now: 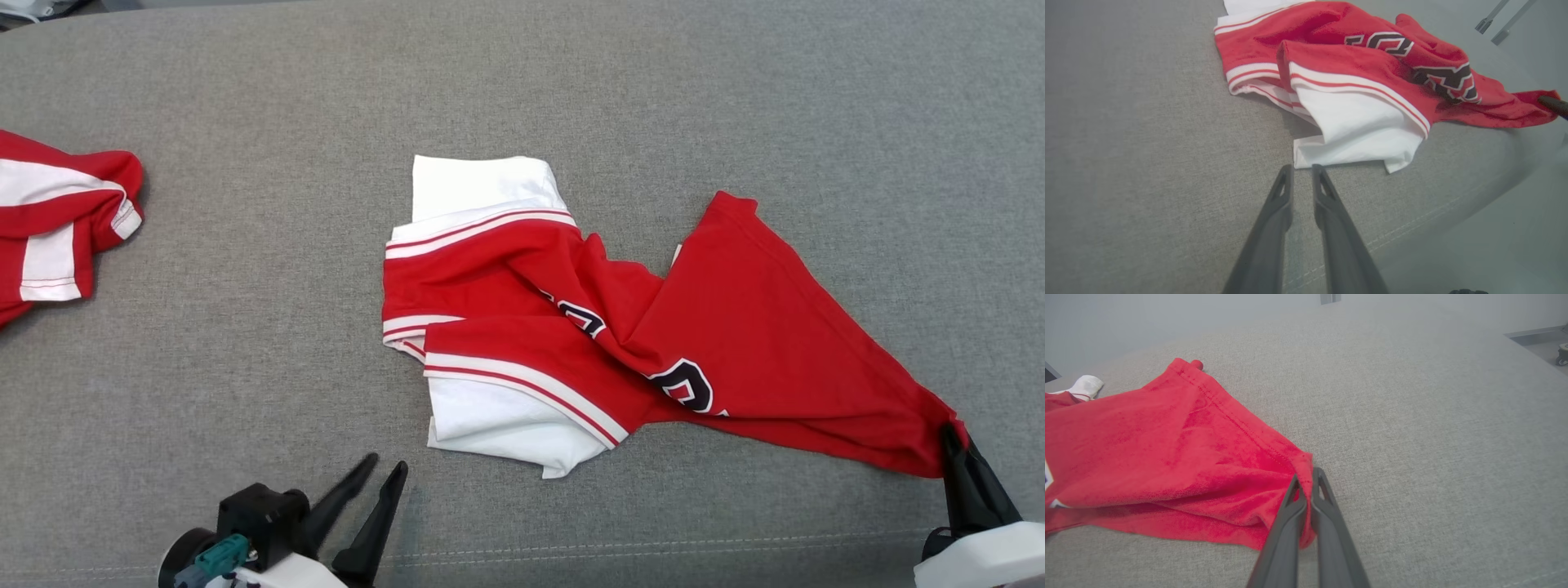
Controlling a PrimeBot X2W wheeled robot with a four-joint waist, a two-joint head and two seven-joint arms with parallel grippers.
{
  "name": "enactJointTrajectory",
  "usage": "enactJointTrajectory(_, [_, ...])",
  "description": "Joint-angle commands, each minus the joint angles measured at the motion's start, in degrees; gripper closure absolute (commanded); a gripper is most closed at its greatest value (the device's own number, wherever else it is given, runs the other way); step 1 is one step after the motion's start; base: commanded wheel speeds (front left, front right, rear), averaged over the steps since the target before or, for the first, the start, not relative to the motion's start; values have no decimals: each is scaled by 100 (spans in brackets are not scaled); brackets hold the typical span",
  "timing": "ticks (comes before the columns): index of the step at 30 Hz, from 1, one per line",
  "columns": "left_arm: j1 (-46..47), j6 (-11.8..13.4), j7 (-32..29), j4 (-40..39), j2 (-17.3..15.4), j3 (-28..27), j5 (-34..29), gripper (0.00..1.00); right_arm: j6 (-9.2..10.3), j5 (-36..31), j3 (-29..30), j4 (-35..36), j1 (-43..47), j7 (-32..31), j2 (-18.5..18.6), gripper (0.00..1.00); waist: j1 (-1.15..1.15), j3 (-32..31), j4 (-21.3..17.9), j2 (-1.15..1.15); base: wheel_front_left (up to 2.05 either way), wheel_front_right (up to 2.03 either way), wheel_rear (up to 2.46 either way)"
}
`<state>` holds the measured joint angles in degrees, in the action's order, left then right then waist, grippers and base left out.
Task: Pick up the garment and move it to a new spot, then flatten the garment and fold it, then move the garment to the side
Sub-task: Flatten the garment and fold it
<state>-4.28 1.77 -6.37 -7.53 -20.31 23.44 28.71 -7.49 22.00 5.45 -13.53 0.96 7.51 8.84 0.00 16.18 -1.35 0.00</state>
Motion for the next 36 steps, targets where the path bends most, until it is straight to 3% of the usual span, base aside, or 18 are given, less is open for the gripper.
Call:
enactJointTrajectory(1, [270, 108, 155, -162, -11, -280, -66, 0, 0, -63, -61, 208, 88, -34, 73, 100, 0, -31, 16, 0, 0, 0, 0])
enactJointTrajectory(7, [519, 421, 1049, -31, 381, -758, 11, 0, 0, -161, -27, 426, 133, -185, -7, 100, 0, -199, 158, 0, 0, 0, 0])
enactJointTrajectory(16, [472, 723, 1980, 333, 559, -1561, 118, 0, 0, -257, 18, 542, 215, -309, -63, 100, 0, -488, 338, 0, 0, 0, 0])
enactJointTrajectory(22, [89, 835, 2122, 447, 580, -1799, -314, 0, 0, -306, 81, 601, 344, -371, -122, 100, 0, -734, 466, 0, 0, 0, 0])
enactJointTrajectory(26, [-183, 772, 2133, 506, 533, -1711, -688, 0, 0, -342, 166, 645, 514, -430, -181, 100, 0, -934, 582, 0, 0, 0, 0])
enactJointTrajectory(36, [-294, 670, 2135, 552, 545, -1583, -857, 0, 0, -372, 156, 705, 632, -538, -219, 100, 0, -1143, 629, 0, 0, 0, 0])
